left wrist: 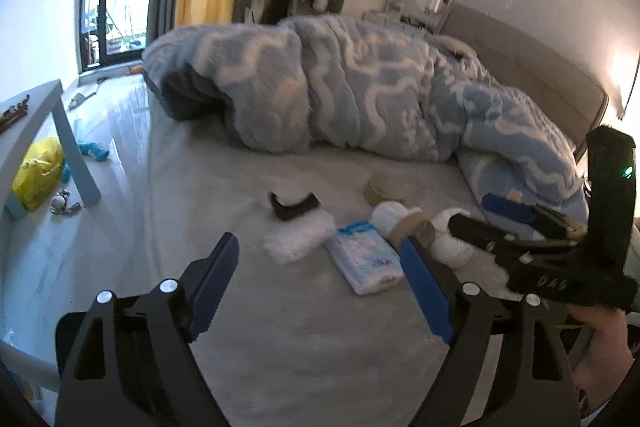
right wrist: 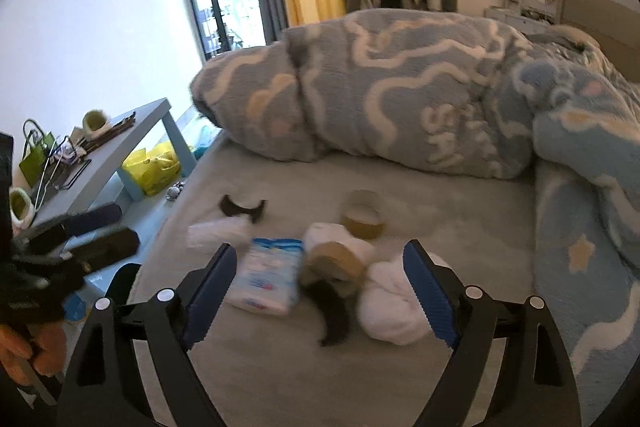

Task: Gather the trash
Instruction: 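Grasp the blue-white tissue pack with the left gripper while the right gripper grasps the white cloth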

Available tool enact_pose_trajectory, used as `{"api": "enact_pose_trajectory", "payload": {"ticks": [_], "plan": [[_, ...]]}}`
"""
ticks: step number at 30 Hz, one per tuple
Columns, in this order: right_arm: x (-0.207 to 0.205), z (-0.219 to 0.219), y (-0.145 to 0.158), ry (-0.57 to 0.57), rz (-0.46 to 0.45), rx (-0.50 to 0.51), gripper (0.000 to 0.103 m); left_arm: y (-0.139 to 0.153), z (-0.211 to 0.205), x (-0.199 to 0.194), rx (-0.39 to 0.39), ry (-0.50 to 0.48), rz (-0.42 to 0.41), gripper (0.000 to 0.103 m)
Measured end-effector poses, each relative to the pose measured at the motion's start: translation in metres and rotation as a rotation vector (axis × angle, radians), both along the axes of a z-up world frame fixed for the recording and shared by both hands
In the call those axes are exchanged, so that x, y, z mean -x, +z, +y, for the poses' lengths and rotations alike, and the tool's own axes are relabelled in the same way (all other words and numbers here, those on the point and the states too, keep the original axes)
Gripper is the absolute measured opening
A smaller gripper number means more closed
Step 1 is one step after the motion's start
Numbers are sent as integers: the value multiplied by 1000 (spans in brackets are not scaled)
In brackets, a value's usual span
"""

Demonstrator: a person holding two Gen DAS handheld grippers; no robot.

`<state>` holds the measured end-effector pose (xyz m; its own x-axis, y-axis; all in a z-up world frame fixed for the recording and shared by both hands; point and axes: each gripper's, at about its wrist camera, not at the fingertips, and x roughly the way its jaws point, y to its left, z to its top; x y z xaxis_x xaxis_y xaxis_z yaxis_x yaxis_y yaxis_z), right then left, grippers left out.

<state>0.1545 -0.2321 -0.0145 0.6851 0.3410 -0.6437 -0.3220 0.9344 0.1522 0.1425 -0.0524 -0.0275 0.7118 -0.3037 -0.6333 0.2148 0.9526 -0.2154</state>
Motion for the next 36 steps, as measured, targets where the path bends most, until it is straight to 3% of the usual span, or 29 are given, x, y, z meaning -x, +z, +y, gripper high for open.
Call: {"api": "enact_pose_trajectory", "payload": {"ticks": [9, 21, 29, 33, 36], "plan": [[-9, -48, -18, -28, 86, -94, 91, -38, -47, -18, -68, -34, 115, 87], [-14, -81, -44, -41, 161, -159, 92, -60, -74, -38, -173, 30, 164, 85], [-22, -92, -57, -57, 215, -247, 92, -69, -83, -50, -181, 20, 189, 69], [-25, -88, -61, -50, 227, -239, 91, -73, -83, -51, -174, 16, 208, 62], [-26, -85, -63, -49, 240, -225, 79, -74, -77, -52, -142, 16, 221, 55]]}}
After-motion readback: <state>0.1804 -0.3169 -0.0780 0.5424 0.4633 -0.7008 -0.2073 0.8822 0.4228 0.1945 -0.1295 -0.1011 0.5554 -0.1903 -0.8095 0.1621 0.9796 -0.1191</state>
